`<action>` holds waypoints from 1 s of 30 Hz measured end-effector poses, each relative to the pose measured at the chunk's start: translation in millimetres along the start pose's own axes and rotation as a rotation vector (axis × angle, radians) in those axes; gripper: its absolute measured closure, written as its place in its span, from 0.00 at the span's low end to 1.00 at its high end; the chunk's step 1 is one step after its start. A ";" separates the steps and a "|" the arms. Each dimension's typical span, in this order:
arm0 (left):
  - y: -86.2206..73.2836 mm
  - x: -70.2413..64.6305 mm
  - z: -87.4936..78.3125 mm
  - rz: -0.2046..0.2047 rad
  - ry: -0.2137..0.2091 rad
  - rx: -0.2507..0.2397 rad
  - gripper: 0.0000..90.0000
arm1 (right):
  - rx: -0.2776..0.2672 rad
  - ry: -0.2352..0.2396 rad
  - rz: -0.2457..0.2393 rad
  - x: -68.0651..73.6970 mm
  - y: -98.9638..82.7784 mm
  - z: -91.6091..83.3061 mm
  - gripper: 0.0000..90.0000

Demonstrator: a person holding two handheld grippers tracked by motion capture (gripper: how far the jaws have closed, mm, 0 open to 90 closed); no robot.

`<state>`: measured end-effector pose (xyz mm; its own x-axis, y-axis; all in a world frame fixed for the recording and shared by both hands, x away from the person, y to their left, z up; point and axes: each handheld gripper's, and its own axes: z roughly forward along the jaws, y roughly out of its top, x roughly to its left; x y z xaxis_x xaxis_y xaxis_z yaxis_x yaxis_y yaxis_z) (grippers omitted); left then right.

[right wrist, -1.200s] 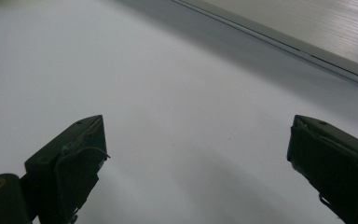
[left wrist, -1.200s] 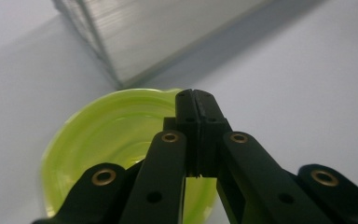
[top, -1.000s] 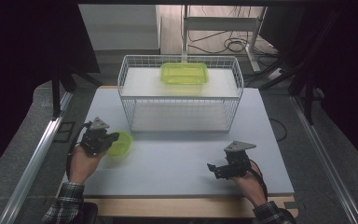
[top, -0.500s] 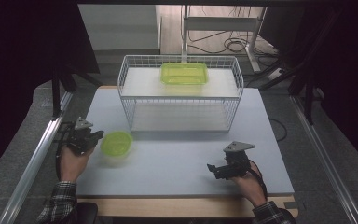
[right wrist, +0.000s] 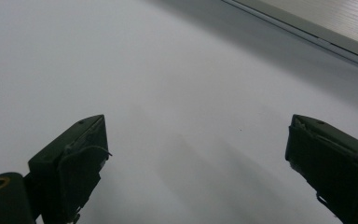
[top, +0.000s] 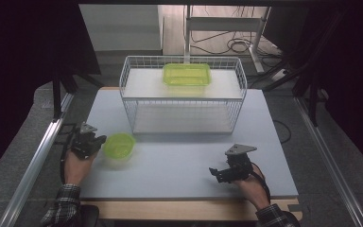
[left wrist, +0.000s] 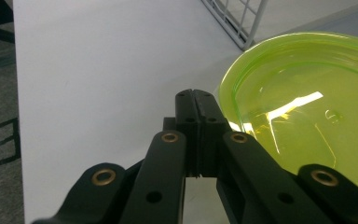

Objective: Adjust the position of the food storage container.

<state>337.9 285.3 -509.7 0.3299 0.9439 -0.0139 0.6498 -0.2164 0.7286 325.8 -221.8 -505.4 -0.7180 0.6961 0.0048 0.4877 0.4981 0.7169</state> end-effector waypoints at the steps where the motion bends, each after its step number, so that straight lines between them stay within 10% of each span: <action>1: -0.2 -1.8 -0.1 -0.001 -0.005 -0.001 1.00 | 0.000 0.001 0.000 0.1 -0.1 0.2 0.07; 30: 5.2 -83.1 0.2 0.061 -0.128 0.009 1.00 | 0.016 0.003 -0.016 -0.5 -0.6 -0.9 0.07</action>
<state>314.1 205.7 -504.9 0.4535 0.8894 -0.0577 0.6321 -0.2753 0.7243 325.4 -223.0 -505.2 -0.7272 0.6864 -0.0044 0.4839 0.5172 0.7060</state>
